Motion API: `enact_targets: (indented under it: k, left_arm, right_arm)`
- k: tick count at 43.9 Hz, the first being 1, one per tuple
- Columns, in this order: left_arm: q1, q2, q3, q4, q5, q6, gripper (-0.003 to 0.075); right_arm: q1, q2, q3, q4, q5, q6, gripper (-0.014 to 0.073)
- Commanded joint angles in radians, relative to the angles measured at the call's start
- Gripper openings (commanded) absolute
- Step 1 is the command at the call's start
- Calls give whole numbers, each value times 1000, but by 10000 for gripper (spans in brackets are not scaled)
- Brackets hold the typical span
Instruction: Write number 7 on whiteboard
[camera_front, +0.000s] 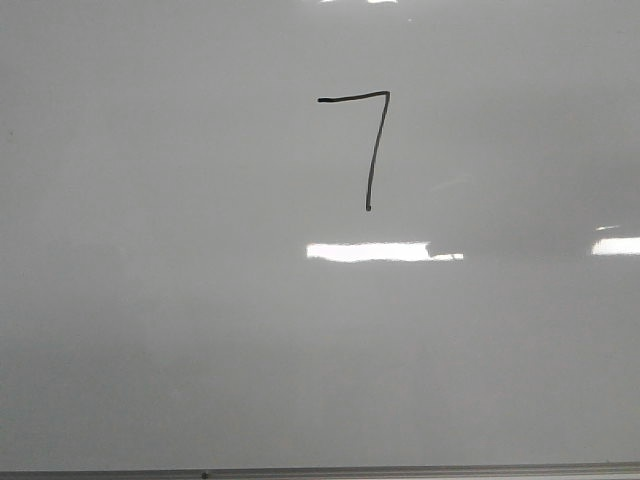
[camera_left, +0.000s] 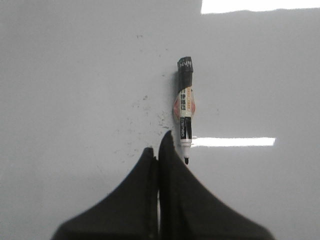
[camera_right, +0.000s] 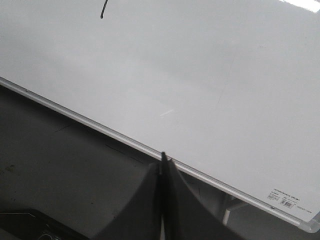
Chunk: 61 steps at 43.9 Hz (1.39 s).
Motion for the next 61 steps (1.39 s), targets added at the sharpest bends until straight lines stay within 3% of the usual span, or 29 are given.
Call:
enact_targets:
  k: [1, 19, 51, 55, 61]
  left_arm:
    - [2, -15, 13, 37, -130, 3, -20]
    - [-71, -15, 13, 39, -136, 3, -20]
    - [-71, -15, 13, 39, -136, 3, -20]
    - [-71, -15, 13, 39, -136, 3, -20]
    - [-71, -15, 13, 39, -136, 3, -20]
  right_arm:
    - [-7, 7, -21, 1, -53, -4, -68]
    - [-7, 7, -21, 1, -53, -4, -68]
    - [-19, -46, 9, 2, -67, -4, -68]
    - [-64, -113, 89, -12, -133, -5, -68]
    - [-155, -251, 288, -20, -351, -5, -68]
